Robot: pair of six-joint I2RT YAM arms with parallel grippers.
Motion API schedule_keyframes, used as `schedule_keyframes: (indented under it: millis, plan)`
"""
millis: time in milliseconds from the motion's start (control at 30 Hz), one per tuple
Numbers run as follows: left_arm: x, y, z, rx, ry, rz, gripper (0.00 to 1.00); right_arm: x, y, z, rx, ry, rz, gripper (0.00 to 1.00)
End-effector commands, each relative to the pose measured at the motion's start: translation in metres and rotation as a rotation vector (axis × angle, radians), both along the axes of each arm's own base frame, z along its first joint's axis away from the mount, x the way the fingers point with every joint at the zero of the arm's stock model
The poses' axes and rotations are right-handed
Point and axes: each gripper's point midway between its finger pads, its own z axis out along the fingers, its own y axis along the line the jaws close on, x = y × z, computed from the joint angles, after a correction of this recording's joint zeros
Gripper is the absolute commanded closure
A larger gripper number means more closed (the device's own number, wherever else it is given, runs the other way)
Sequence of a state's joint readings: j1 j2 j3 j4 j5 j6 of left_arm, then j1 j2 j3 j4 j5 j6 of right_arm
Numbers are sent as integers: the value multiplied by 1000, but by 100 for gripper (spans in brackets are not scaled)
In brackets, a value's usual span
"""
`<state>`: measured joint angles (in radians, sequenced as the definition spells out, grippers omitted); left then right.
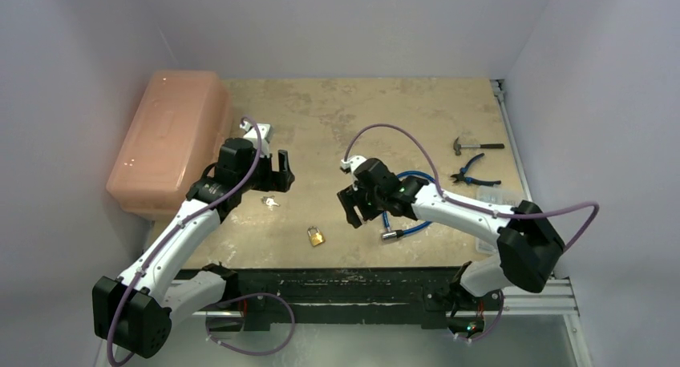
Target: Unlock with the key
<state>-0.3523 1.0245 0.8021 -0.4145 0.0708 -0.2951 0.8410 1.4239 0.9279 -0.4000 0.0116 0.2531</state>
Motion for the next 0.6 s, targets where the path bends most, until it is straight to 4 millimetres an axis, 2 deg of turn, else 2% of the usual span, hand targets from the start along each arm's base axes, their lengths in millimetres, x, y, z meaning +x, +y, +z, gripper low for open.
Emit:
schedule_keyframes:
  millis: [0, 267, 567]
  plan:
    - [6, 3, 16, 8, -50, 13, 16, 11, 8, 7, -60, -77, 26, 28]
    - [6, 5, 16, 17, -48, 20, 16, 16, 10, -13, -125, -67, 25, 48]
    - [7, 5, 14, 23, -42, 25, 17, 21, 11, -27, -160, -62, 12, 50]
